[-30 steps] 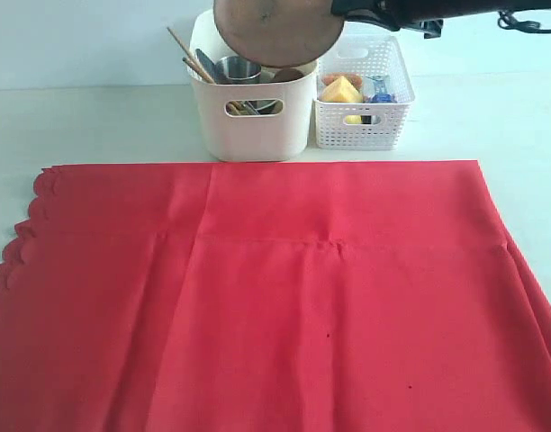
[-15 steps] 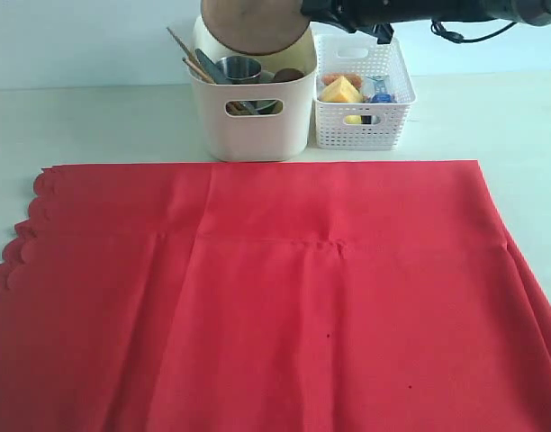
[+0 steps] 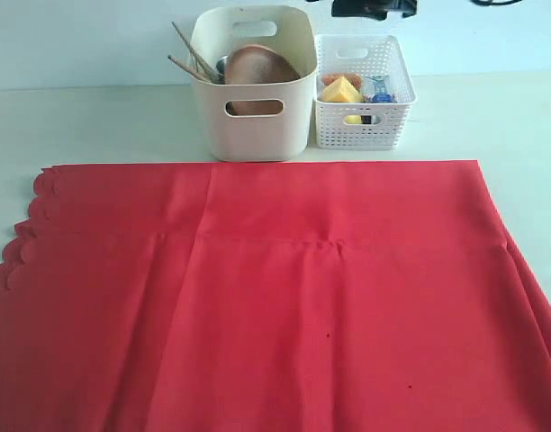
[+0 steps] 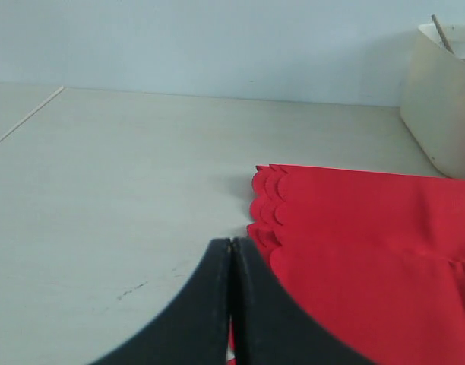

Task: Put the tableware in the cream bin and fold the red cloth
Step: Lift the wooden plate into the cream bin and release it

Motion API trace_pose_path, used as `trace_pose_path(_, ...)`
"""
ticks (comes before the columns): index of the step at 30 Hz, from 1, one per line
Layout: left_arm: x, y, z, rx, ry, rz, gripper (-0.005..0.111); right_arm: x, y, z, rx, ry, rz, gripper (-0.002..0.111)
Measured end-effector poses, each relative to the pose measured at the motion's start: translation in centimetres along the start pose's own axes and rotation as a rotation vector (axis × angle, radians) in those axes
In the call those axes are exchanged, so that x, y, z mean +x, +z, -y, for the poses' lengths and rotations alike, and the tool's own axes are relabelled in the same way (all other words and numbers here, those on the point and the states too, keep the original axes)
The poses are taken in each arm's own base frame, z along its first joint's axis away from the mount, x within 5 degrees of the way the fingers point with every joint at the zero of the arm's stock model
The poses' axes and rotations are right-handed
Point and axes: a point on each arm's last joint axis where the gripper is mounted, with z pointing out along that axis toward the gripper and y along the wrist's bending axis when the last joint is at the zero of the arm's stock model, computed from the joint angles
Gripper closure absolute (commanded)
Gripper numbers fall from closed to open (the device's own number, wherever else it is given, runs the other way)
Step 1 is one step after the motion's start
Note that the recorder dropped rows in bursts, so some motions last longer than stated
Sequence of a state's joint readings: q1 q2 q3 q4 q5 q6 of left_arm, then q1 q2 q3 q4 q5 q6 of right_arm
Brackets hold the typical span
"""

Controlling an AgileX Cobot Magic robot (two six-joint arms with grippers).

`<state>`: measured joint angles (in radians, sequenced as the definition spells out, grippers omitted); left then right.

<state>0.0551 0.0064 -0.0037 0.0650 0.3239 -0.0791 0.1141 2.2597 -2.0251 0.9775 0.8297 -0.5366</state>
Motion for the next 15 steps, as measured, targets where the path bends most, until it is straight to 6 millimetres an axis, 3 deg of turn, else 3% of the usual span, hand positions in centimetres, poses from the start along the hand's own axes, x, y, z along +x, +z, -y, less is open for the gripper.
trace_pose_path(3, 0.0, 0.0, 0.0, 0.0, 0.0, 0.0, 0.106, -1.1, -3.5, -0.1, 0.075, -0.067, -0.034, 0.108)
trace_pose_path(9, 0.0, 0.0, 0.0, 0.0, 0.0, 0.0, 0.106, -2.1, -11.1, -0.8, 0.215, -0.082, -0.014, 0.108)
trace_pose_path(15, 0.0, 0.0, 0.0, 0.0, 0.0, 0.0, 0.106, 0.9, -16.2, -1.8, 0.31, -0.066, -0.018, 0.108)
